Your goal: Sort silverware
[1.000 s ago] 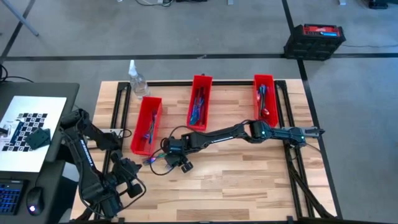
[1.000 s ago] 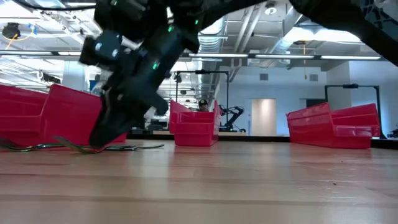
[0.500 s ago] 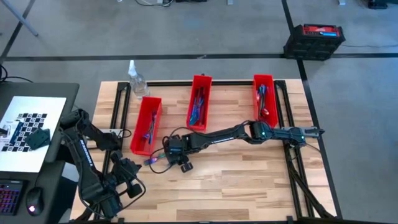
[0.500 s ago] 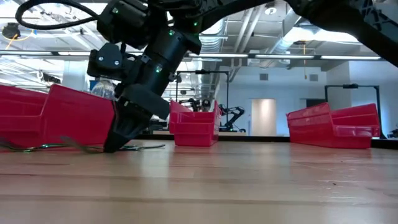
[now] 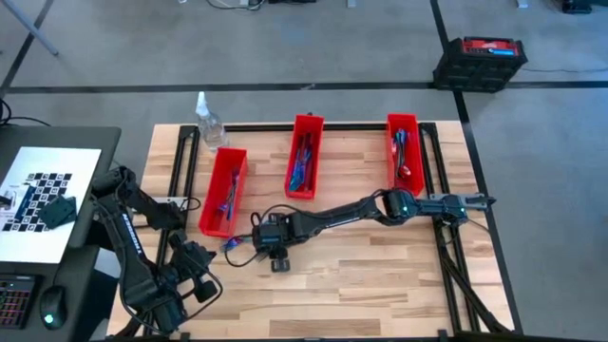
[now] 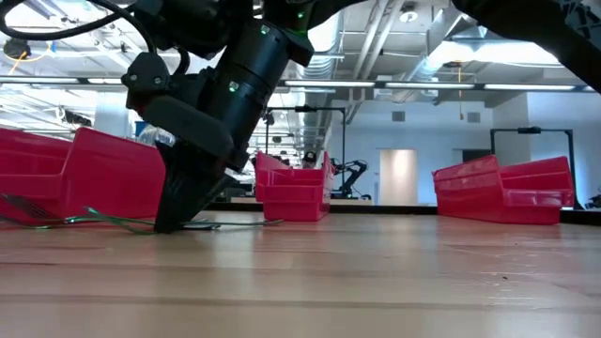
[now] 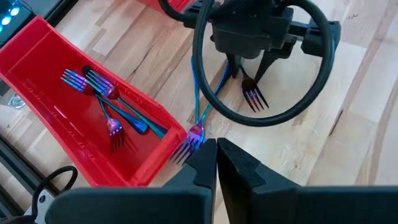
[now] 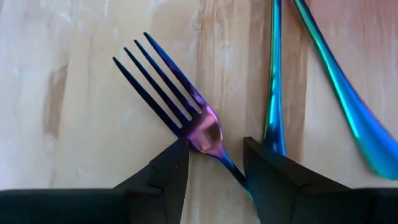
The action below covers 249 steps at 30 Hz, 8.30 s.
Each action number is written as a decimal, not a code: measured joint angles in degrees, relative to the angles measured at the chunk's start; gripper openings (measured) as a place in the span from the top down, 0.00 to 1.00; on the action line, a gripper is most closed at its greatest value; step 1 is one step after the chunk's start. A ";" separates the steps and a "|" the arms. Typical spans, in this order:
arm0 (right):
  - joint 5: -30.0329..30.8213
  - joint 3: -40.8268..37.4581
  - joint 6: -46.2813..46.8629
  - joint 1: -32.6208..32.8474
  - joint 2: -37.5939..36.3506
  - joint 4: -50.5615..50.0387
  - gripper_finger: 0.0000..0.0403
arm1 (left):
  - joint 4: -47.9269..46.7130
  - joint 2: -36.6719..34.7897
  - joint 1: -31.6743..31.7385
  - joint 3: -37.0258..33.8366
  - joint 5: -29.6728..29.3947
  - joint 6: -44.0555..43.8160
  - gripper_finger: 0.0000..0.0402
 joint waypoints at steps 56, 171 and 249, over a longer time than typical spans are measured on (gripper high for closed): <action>0.31 -11.25 -29.91 0.52 -5.35 -1.29 0.98 | 1.63 0.00 0.00 0.00 0.00 0.42 1.00; -1.57 -6.05 -14.03 -4.04 2.21 20.15 0.97 | 2.59 0.00 -1.25 0.35 -0.59 0.17 1.00; 27.85 8.44 52.66 -8.83 4.29 53.98 0.99 | -0.87 -0.02 -9.09 0.35 2.54 -13.55 1.00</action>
